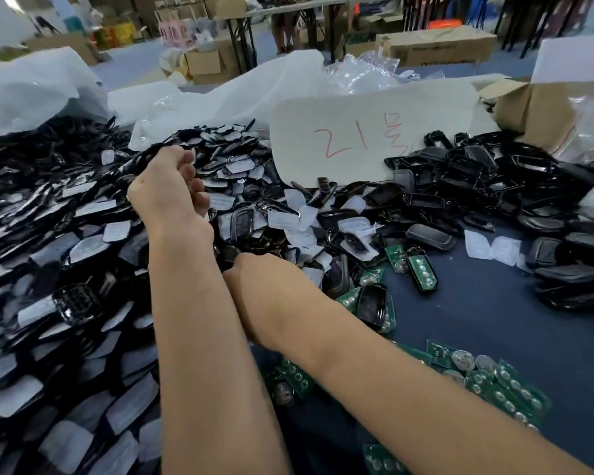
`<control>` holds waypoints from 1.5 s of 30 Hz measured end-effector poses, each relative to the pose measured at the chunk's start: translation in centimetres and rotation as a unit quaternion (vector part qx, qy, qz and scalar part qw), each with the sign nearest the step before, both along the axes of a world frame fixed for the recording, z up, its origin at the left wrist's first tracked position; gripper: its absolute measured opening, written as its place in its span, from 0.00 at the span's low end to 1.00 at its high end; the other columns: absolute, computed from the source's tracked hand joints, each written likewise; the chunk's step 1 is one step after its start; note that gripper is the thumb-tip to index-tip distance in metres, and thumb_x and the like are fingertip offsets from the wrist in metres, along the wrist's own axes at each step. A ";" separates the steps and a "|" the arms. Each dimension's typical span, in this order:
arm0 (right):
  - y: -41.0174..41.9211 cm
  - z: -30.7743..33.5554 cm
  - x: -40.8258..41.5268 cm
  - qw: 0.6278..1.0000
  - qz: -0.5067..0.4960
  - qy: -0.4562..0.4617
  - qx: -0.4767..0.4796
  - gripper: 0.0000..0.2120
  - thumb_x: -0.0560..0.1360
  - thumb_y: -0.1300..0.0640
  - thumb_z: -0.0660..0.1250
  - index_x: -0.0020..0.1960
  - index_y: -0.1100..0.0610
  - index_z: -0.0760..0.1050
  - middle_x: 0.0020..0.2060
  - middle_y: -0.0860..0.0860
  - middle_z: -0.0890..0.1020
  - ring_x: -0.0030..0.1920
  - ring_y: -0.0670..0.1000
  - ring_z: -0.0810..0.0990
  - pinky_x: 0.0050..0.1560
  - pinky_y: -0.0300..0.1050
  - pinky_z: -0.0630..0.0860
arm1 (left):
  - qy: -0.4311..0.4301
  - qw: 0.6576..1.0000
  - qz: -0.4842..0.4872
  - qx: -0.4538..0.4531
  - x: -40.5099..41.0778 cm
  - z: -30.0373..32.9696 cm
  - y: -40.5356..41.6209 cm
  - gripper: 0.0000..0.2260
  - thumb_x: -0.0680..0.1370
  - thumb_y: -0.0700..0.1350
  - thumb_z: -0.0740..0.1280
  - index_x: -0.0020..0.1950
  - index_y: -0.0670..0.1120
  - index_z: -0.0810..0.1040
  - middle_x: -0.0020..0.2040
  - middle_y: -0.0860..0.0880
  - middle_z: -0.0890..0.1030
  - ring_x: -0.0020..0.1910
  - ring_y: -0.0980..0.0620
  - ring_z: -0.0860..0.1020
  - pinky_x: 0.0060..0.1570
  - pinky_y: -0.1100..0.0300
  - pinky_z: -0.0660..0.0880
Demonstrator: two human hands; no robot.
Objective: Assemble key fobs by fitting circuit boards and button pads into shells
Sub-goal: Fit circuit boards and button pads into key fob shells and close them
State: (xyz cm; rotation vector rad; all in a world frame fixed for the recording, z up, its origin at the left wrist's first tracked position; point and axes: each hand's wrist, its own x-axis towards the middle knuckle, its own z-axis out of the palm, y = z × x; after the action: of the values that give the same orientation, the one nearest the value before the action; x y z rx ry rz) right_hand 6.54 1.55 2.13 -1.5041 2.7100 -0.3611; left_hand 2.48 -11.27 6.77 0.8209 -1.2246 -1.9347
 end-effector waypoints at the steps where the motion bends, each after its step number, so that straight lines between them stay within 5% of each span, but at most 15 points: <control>1: 0.2 0.1 0.0 1.000 0.003 0.002 -0.002 0.12 0.77 0.65 0.64 0.58 0.58 0.80 0.53 0.58 0.79 0.51 0.62 0.82 0.38 0.50 0.68 | -0.002 1.000 -0.004 0.001 0.0 0.0 0.0 0.07 0.76 0.41 0.68 0.38 0.45 0.79 0.27 0.54 0.72 0.24 0.56 0.66 0.25 0.65 0.61; 5: 1.3 0.2 -0.1 0.999 0.017 0.025 -0.011 0.05 0.76 0.62 0.68 0.47 0.54 0.76 0.50 0.55 0.78 0.43 0.59 0.78 0.37 0.48 0.67 | -0.005 1.000 -0.021 -0.007 -0.2 0.1 0.0 0.06 0.76 0.42 0.68 0.39 0.45 0.78 0.27 0.54 0.72 0.25 0.56 0.67 0.25 0.65 0.62; 8: 2.5 -0.3 -0.8 0.995 -0.010 -0.066 -0.075 0.09 0.75 0.58 0.73 0.40 0.54 0.73 0.43 0.53 0.79 0.40 0.58 0.77 0.40 0.49 0.75 | -0.015 0.999 -0.035 -0.012 -0.5 0.2 0.2 0.06 0.76 0.42 0.67 0.39 0.46 0.78 0.29 0.54 0.72 0.25 0.56 0.67 0.26 0.65 0.62; 11: 4.5 -0.4 -1.7 0.964 -0.042 -0.190 -0.183 0.07 0.75 0.52 0.77 0.45 0.54 0.82 0.41 0.49 0.83 0.43 0.51 0.81 0.45 0.48 0.80 | -0.029 0.997 -0.058 -0.028 -0.9 0.1 0.7 0.06 0.77 0.42 0.67 0.40 0.46 0.78 0.28 0.55 0.72 0.24 0.57 0.67 0.25 0.65 0.61; 15: 9.1 -0.7 -3.9 0.890 -0.134 -0.288 -0.327 0.07 0.72 0.52 0.81 0.42 0.51 0.84 0.33 0.46 0.84 0.32 0.42 0.78 0.36 0.42 0.76 | -0.024 0.983 -0.136 -0.121 -2.2 -0.3 2.8 0.03 0.76 0.43 0.70 0.46 0.45 0.82 0.30 0.55 0.76 0.26 0.57 0.70 0.26 0.65 0.64; 18: 13.7 -1.6 -5.5 0.721 -0.202 -0.444 -0.491 0.11 0.71 0.56 0.80 0.50 0.58 0.83 0.34 0.52 0.83 0.29 0.46 0.76 0.28 0.37 0.71 | -0.013 0.932 -0.315 -0.177 -3.5 -1.3 6.0 0.06 0.79 0.43 0.69 0.51 0.45 0.86 0.37 0.52 0.81 0.33 0.55 0.76 0.32 0.64 0.71; 23: 19.8 -2.4 -7.7 0.346 -0.168 -0.654 -0.652 0.07 0.72 0.56 0.69 0.43 0.61 0.79 0.33 0.49 0.79 0.27 0.41 0.70 0.22 0.30 0.68 | 0.041 0.770 -0.615 -0.164 -5.2 -4.3 12.9 0.14 0.80 0.35 0.67 0.62 0.46 0.84 0.56 0.46 0.86 0.48 0.53 0.82 0.45 0.63 0.78; 26: 21.5 -3.0 -8.2 0.258 -0.154 -0.690 -0.658 0.09 0.70 0.56 0.71 0.46 0.62 0.78 0.34 0.50 0.79 0.27 0.42 0.73 0.24 0.30 0.71 | 0.058 0.747 -0.650 -0.128 -5.6 -6.2 15.7 0.13 0.80 0.33 0.67 0.62 0.44 0.83 0.56 0.45 0.86 0.47 0.53 0.83 0.43 0.65 0.76; 34: 21.4 -3.5 -8.2 0.203 -0.117 -0.747 -0.622 0.16 0.72 0.55 0.69 0.48 0.69 0.75 0.33 0.53 0.78 0.26 0.46 0.75 0.26 0.29 0.73 | 0.098 0.768 -0.628 -0.072 -5.9 -7.3 16.8 0.11 0.78 0.39 0.70 0.57 0.49 0.85 0.57 0.46 0.86 0.43 0.55 0.82 0.33 0.68 0.72; 40: 21.4 -3.6 -8.0 0.196 -0.056 -0.767 -0.609 0.24 0.60 0.69 0.83 0.52 0.68 0.78 0.34 0.57 0.79 0.27 0.46 0.77 0.22 0.31 0.73 | 0.102 0.784 -0.610 -0.049 -5.8 -7.5 17.4 0.08 0.78 0.39 0.70 0.55 0.48 0.84 0.54 0.46 0.86 0.40 0.55 0.81 0.29 0.69 0.69; 42: 21.2 -3.9 -8.1 0.234 -0.085 -0.754 -0.609 0.16 0.70 0.61 0.77 0.54 0.65 0.78 0.35 0.56 0.79 0.28 0.45 0.76 0.23 0.31 0.73 | 0.101 0.789 -0.604 -0.050 -5.8 -7.5 17.5 0.08 0.78 0.39 0.70 0.52 0.49 0.85 0.46 0.49 0.86 0.37 0.57 0.81 0.28 0.70 0.69; 45: 21.0 -4.1 -8.2 0.381 -0.144 -0.682 -0.607 0.14 0.72 0.52 0.70 0.52 0.62 0.79 0.40 0.53 0.80 0.28 0.41 0.74 0.22 0.29 0.71 | 0.106 0.790 -0.600 -0.066 -5.7 -7.7 17.1 0.08 0.77 0.39 0.69 0.48 0.51 0.86 0.38 0.51 0.84 0.35 0.57 0.79 0.30 0.69 0.70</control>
State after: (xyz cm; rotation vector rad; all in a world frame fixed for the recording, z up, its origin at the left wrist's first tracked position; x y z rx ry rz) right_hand -1.64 22.51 -1.95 0.0357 0.8627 -2.4082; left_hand -3.26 5.85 -0.89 -0.4556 -1.9372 -2.6916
